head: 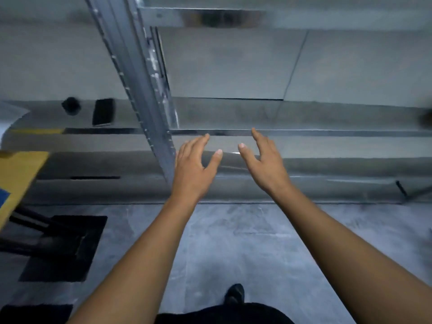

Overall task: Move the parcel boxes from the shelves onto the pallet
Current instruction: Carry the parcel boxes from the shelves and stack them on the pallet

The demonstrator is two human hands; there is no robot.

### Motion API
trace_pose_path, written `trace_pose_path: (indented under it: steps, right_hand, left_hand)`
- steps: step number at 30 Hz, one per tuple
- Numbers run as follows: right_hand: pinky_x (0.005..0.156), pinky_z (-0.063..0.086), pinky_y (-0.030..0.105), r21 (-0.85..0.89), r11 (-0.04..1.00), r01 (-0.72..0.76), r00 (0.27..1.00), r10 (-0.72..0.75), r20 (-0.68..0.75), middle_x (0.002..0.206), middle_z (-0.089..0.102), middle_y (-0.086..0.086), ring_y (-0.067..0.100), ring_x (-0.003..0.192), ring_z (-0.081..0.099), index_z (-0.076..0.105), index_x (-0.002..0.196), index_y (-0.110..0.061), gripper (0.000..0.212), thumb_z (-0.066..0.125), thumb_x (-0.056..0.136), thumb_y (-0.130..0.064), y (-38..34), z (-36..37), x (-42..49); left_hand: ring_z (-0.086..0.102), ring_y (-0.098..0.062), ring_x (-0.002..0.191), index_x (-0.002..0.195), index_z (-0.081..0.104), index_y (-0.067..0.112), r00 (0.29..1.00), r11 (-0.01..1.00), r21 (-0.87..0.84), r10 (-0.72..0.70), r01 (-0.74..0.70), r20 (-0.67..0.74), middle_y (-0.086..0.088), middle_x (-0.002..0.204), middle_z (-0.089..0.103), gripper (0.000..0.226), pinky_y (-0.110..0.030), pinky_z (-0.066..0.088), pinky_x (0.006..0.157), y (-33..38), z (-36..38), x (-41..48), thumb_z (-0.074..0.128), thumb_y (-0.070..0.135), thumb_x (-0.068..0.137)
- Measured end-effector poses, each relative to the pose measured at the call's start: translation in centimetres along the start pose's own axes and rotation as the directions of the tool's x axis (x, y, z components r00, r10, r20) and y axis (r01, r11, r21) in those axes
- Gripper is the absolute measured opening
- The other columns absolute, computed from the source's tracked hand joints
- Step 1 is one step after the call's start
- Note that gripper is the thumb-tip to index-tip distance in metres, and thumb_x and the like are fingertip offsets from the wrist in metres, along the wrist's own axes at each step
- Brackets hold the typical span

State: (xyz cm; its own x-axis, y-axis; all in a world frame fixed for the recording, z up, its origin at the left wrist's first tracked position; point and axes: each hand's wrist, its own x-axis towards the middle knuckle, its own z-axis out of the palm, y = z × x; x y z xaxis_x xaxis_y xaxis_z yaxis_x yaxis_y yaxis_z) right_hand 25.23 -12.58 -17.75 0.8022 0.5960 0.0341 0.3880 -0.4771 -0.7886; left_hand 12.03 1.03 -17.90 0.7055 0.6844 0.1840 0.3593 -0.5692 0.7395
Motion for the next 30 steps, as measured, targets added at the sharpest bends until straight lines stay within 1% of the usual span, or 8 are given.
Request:
trace_pose_path:
  steps: [2,5,8,12,16,20,26,30]
  right_hand:
    - [0.127,0.022,0.036,0.005,0.998,-0.057,0.996,0.057,-0.062,0.166,0.037,0.004,0.021,0.156,0.028,0.034,0.163,-0.028,0.070,0.053,0.104,-0.058,3.2,-4.0,-0.3]
    - [0.121,0.024,0.032,0.009,0.990,-0.138,0.977,0.138,-0.162,0.166,0.037,0.002,0.021,0.154,0.031,0.033,0.164,-0.029,0.069,0.052,0.104,-0.058,7.6,-9.6,-1.3]
    - [0.125,0.023,0.038,0.023,0.975,-0.221,0.943,0.220,-0.249,0.168,0.034,0.001,0.021,0.156,0.028,0.032,0.165,-0.030,0.069,0.051,0.104,-0.058,11.5,-14.3,-2.8]
    - [0.126,0.022,0.039,0.077,0.942,-0.327,0.876,0.332,-0.350,0.170,0.031,0.001,0.020,0.158,0.024,0.030,0.165,-0.033,0.070,0.051,0.104,-0.059,16.1,-19.4,-4.9]
    - [0.127,0.026,0.048,0.115,0.905,-0.409,0.803,0.417,-0.426,0.170,0.028,-0.001,0.022,0.158,0.023,0.027,0.165,-0.037,0.071,0.048,0.103,-0.064,20.5,-24.0,-5.8]
    - [0.127,0.026,0.047,0.128,0.878,-0.460,0.739,0.459,-0.494,0.169,0.030,-0.001,0.021,0.158,0.024,0.027,0.165,-0.037,0.072,0.047,0.102,-0.066,24.6,-28.4,-5.0]
    - [0.126,0.026,0.044,0.146,0.826,-0.544,0.649,0.525,-0.551,0.169,0.030,-0.005,0.021,0.158,0.025,0.027,0.164,-0.040,0.073,0.045,0.100,-0.070,29.8,-35.2,-2.7]
    - [0.119,0.022,0.034,0.124,0.820,-0.559,0.613,0.510,-0.603,0.169,0.031,-0.006,0.018,0.157,0.024,0.027,0.164,-0.041,0.072,0.043,0.100,-0.071,32.7,-39.5,-0.8]
  left_hand:
    - [0.035,-0.024,0.151,0.153,0.051,0.018,0.996,0.998,-0.003,0.062,-0.062,0.064,-0.005,0.158,0.048,0.056,-0.042,0.021,0.126,3.2,4.0,0.8,0.061,0.041,0.103]
    - [0.034,-0.024,0.152,0.153,0.050,0.018,0.975,0.990,-0.024,0.144,-0.142,0.169,-0.006,0.160,0.047,0.057,-0.045,0.021,0.126,7.7,9.6,1.4,0.061,0.042,0.103]
    - [0.030,-0.025,0.153,0.154,0.050,0.019,0.942,0.978,-0.059,0.211,-0.203,0.259,-0.006,0.161,0.045,0.056,-0.042,0.019,0.128,11.9,14.7,1.7,0.060,0.042,0.103]
    - [0.032,-0.027,0.153,0.153,0.050,0.017,0.873,0.953,-0.119,0.304,-0.280,0.380,-0.006,0.160,0.046,0.057,-0.045,0.019,0.127,16.6,21.2,1.6,0.058,0.046,0.104]
    - [0.034,-0.021,0.151,0.154,0.048,0.021,0.795,0.924,-0.193,0.383,-0.331,0.469,-0.004,0.159,0.046,0.060,-0.046,0.024,0.126,20.5,27.8,1.9,0.054,0.052,0.103]
    - [0.033,-0.018,0.151,0.155,0.047,0.026,0.737,0.900,-0.266,0.435,-0.344,0.518,0.000,0.159,0.045,0.059,-0.043,0.027,0.125,24.1,34.3,3.2,0.052,0.055,0.104]
    - [0.035,-0.019,0.149,0.154,0.049,0.022,0.671,0.872,-0.352,0.487,-0.339,0.559,-0.001,0.156,0.049,0.063,-0.044,0.026,0.125,31.1,42.9,6.6,0.052,0.055,0.100]
    - [0.033,-0.018,0.150,0.155,0.048,0.026,0.622,0.848,-0.380,0.529,-0.370,0.577,0.000,0.158,0.046,0.064,-0.042,0.026,0.126,35.2,47.6,8.5,0.051,0.058,0.100]
